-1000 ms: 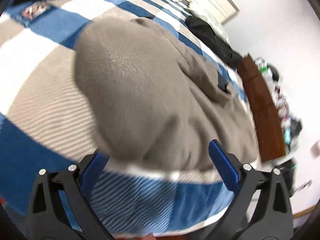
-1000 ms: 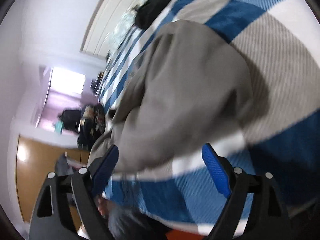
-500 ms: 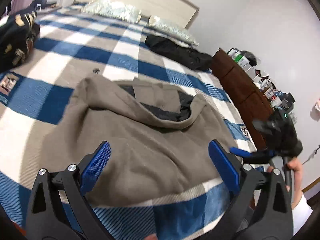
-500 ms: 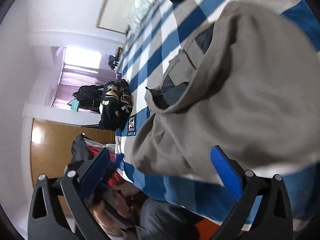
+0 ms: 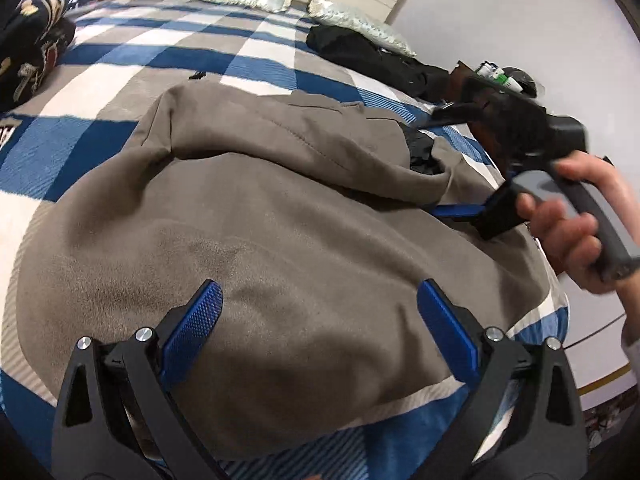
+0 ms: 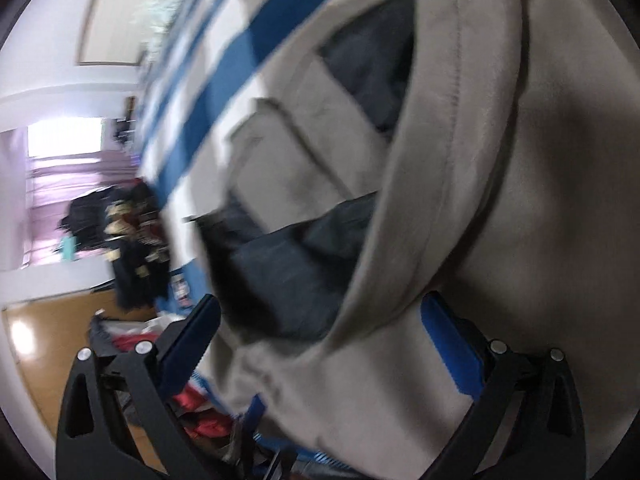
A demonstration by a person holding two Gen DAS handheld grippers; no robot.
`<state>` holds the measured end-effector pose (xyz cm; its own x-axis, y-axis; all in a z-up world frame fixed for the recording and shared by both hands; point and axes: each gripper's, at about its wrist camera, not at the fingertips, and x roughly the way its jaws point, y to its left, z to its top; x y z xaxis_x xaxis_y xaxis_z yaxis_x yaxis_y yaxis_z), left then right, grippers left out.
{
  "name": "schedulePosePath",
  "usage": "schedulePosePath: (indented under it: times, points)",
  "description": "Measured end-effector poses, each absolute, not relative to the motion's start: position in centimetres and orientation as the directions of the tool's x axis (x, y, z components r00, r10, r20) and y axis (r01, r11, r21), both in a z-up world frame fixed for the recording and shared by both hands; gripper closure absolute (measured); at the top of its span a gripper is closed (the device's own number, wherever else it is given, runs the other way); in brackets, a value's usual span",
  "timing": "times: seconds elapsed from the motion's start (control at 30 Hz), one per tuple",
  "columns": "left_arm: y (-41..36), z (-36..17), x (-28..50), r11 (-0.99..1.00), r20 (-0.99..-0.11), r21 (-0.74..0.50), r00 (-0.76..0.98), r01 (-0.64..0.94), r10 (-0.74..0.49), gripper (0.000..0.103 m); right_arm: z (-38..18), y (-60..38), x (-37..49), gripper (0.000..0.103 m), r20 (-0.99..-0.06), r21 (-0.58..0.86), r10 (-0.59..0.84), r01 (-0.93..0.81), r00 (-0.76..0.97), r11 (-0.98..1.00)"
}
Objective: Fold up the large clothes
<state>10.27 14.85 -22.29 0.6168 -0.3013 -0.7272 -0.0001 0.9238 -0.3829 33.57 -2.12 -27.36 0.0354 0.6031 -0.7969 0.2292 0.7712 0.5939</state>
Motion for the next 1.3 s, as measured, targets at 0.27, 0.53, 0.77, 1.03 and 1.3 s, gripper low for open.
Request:
schedulePosePath:
  times: [0.27,0.53,0.77,1.03,1.3]
  points:
    - [14.5,-22.2,8.8,0.942,-0.692,-0.333,0.664,0.052,-0.281,0.007,-26.7,-2.0,34.0,0.088,-0.795,0.605,0.599,0.188,0.095,0.773]
    - [14.4,-22.3,8.8,0.947,-0.682,-0.312,0.677,0.071,-0.275,0.007,-23.4,-0.8,39.2,0.092,-0.745,0.666,0.638,0.169,0.195,0.726]
    - [14.1,-22.6,9.0,0.955,-0.684,-0.288,0.683,0.071,-0.257,0.007,-26.1,0.6,43.3,0.092,-0.793,0.609,0.586,0.176,0.168,0.773]
    - [13.5,-22.8,8.9,0.964,-0.695,-0.255,0.678,0.079,-0.240,0.007,-31.2,-1.7,42.7,0.060,-0.781,0.614,0.620,0.280,0.078,0.738]
    - [12.9,-22.0,8.0,0.974,-0.692,-0.215,0.692,0.075,-0.206,0.007,-21.4,-2.6,39.7,0.005,-0.730,0.679,0.667,0.049,0.148,0.733]
